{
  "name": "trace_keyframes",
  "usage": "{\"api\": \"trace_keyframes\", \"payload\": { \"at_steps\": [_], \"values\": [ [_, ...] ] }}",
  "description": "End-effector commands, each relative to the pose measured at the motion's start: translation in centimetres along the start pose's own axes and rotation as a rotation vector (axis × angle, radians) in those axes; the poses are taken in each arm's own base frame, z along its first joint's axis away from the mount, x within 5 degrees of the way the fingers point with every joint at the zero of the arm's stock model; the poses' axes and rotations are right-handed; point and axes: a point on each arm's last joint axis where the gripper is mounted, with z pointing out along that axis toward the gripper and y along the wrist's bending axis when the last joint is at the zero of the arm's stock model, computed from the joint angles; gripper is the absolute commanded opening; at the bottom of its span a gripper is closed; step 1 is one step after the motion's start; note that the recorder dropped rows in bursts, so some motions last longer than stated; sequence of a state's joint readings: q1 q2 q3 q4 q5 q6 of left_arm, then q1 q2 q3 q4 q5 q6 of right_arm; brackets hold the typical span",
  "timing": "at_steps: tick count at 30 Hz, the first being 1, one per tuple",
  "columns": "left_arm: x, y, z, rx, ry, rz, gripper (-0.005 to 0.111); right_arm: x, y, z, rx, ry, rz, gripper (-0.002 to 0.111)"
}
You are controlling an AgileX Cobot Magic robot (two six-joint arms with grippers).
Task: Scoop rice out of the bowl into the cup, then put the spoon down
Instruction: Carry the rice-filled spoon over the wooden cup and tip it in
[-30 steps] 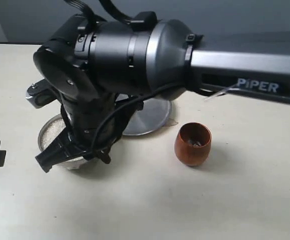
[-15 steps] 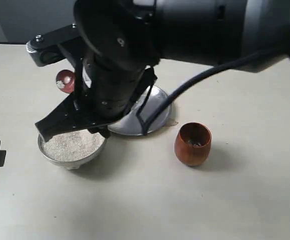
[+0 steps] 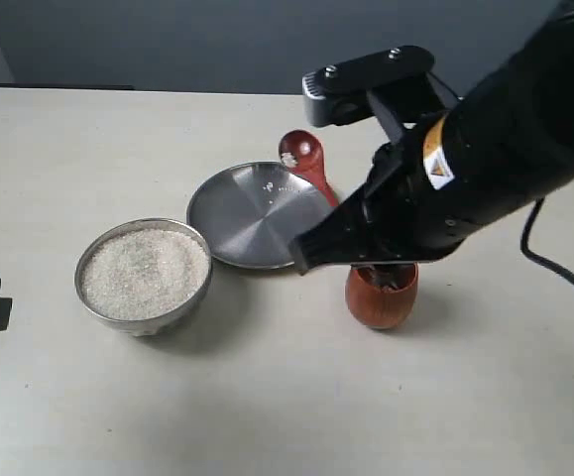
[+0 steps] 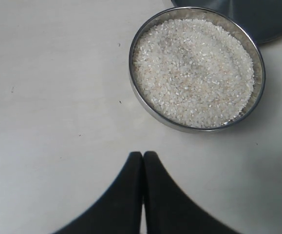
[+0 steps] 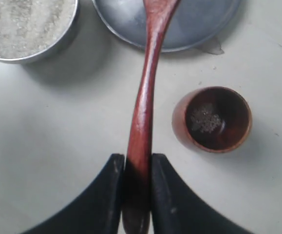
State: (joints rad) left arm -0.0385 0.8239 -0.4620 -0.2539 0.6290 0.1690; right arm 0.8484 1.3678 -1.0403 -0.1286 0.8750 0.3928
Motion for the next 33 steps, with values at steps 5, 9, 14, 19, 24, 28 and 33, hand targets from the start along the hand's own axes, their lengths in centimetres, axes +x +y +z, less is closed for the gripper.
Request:
{"api": "trace_keyframes", "payload": {
  "at_steps": [5, 9, 14, 19, 24, 28, 33],
  "values": [
    [-0.2, 0.0, -0.1, -0.004, -0.012, 0.008, 0.0, 3.2, -1.8, -0.3, 0.032, 0.013, -0.004, -0.001],
    [-0.2, 0.0, -0.1, -0.004, -0.012, 0.008, 0.0, 4.6, -2.4, 0.3, 0.068, 0.039, -0.015, -0.001],
    [-0.2, 0.0, -0.1, -0.004, -0.012, 0.008, 0.0, 6.3, -3.1, 1.1, 0.103, 0.066, -0.005, -0.001],
    [-0.2, 0.0, -0.1, -0.004, -0.012, 0.008, 0.0, 7.5, -3.8, 1.6, 0.148, 0.053, 0.015, -0.001],
    [-0.2, 0.0, -0.1, -0.005, -0.012, 0.01, 0.0, 7.8, -4.1, 1.8, 0.167, 0.054, 0.004, -0.001],
    [-0.2, 0.0, -0.1, -0.005, -0.012, 0.01, 0.0, 7.8, -4.3, 1.8, 0.191, 0.051, -0.032, -0.001],
    [-0.2, 0.0, -0.1, -0.005, -0.012, 0.01, 0.0, 8.1, -4.7, 1.7, 0.243, 0.094, -0.092, -0.001]
  ]
}}
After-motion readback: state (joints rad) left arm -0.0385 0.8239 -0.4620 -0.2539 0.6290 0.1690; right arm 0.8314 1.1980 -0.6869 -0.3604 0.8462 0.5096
